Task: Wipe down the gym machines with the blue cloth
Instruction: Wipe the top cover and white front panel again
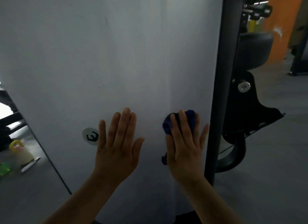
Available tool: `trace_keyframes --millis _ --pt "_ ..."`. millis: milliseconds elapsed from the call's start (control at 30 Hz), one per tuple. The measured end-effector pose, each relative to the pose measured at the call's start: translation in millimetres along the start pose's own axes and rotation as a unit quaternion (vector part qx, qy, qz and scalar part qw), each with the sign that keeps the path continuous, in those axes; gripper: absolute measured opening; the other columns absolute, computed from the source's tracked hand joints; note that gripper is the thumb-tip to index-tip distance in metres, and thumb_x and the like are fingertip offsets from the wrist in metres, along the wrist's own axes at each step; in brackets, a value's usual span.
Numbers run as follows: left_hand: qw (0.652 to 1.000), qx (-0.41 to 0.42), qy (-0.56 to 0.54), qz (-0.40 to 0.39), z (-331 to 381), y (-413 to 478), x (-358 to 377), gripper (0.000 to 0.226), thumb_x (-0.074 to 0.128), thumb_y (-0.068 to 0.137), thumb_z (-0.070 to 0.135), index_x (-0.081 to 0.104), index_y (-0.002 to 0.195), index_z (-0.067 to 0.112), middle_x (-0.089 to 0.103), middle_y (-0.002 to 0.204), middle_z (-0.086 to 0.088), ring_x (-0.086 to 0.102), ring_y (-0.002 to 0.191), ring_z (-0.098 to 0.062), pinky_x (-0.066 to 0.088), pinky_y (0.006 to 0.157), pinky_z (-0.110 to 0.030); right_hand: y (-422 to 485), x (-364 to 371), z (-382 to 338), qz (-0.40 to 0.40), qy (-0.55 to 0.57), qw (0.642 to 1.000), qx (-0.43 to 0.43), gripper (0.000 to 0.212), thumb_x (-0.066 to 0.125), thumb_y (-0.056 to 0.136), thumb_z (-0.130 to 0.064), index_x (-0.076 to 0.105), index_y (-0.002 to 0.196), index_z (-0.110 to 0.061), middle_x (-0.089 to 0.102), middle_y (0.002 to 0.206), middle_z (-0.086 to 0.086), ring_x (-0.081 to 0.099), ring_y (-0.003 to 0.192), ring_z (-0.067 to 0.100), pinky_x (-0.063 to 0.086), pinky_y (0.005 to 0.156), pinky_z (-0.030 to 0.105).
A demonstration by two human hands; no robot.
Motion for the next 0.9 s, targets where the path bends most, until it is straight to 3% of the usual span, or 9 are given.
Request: trace_keyframes --millis 67,133,200,333,533,633,767,900 --pt "1.000 0.004 -0.003 0.003 1.8 -0.7 1.9 0.074 0.044 0.116 0.042 0.015 0.174 0.008 0.008 0.183 -0.011 0.010 0.169 -0.033 0.011 0.134 -0.064 8.4 0.7 -15.5 -0.008 0.003 1.000 -0.019 0.056 0.043 0.117 -0.040 0.031 0.170 -0.023 0.021 0.180 0.000 0.011 0.166 0.043 0.006 0.129 0.074" --pt "1.000 0.012 -0.004 0.001 1.8 -0.9 1.5 0.073 0.040 0.116 0.044 0.013 0.175 0.009 0.007 0.184 -0.010 0.010 0.170 -0.032 0.009 0.134 -0.063 15.3 0.1 -24.5 -0.038 -0.023 0.986 -0.160 0.055 0.055 0.114 -0.040 0.043 0.166 -0.026 0.032 0.176 0.000 0.016 0.166 0.040 0.014 0.128 0.074" --pt "1.000 0.010 -0.001 -0.003 1.9 0.6 0.7 0.074 0.039 0.116 0.046 0.011 0.175 0.011 0.006 0.184 -0.008 0.009 0.170 -0.031 0.009 0.135 -0.062 40.5 -10.8 -22.5 -0.037 -0.040 0.975 -0.215 0.054 0.058 0.113 -0.039 0.044 0.165 -0.027 0.031 0.176 -0.002 0.016 0.166 0.037 0.015 0.129 0.072" --pt "1.000 0.002 -0.004 -0.005 3.7 1.1 0.5 0.077 0.043 0.113 0.046 0.012 0.176 0.014 0.008 0.184 -0.006 0.010 0.170 -0.028 0.010 0.134 -0.062 112.5 -36.0 -26.1 0.029 -0.016 0.997 -0.064 0.055 0.038 0.119 -0.040 0.026 0.170 -0.025 0.015 0.180 -0.005 0.005 0.168 0.036 0.002 0.132 0.067" --pt "0.999 -0.027 -0.031 0.016 -14.1 36.3 -25.1 0.074 0.046 0.114 0.041 0.015 0.175 0.011 0.012 0.183 -0.009 0.015 0.169 -0.034 0.015 0.134 -0.061 68.1 -23.4 -31.5 -0.046 -0.034 0.989 -0.137 0.056 0.043 0.117 -0.043 0.032 0.169 -0.025 0.025 0.179 -0.001 0.011 0.167 0.038 0.017 0.125 0.078" --pt "0.999 -0.026 -0.020 0.031 -25.2 86.4 -40.3 0.072 0.042 0.117 0.042 0.013 0.174 0.009 0.008 0.183 -0.010 0.011 0.169 -0.034 0.011 0.135 -0.060 126.6 -38.1 -56.0 -0.036 -0.041 0.990 -0.132 0.055 0.036 0.119 -0.044 0.029 0.170 -0.027 0.016 0.181 -0.002 0.003 0.168 0.036 0.008 0.128 0.074" --pt "0.998 -0.039 -0.012 0.049 -25.2 124.7 -49.0 0.071 0.038 0.118 0.044 0.014 0.174 0.008 0.009 0.183 -0.010 0.008 0.170 -0.033 0.010 0.135 -0.063 221.2 -62.8 -83.8 0.048 -0.039 0.993 -0.102 0.055 0.036 0.119 -0.041 0.030 0.171 -0.024 0.017 0.181 0.000 0.003 0.168 0.034 0.005 0.132 0.066" --pt "0.998 -0.040 -0.003 0.047 -24.9 122.5 -48.0 0.071 0.036 0.118 0.043 0.014 0.174 0.007 0.009 0.183 -0.012 0.008 0.169 -0.035 0.010 0.135 -0.064 172.3 -50.5 -73.3 -0.008 -0.027 0.994 -0.105 0.058 0.037 0.119 -0.042 0.024 0.172 -0.023 0.011 0.182 -0.003 -0.003 0.168 0.033 0.007 0.132 0.067"
Point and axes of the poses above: each hand's wrist, its own y-axis towards the middle knuckle, its own x-axis out of the palm, z = x × y, the point moved 5 cm from there along y, towards the middle knuckle
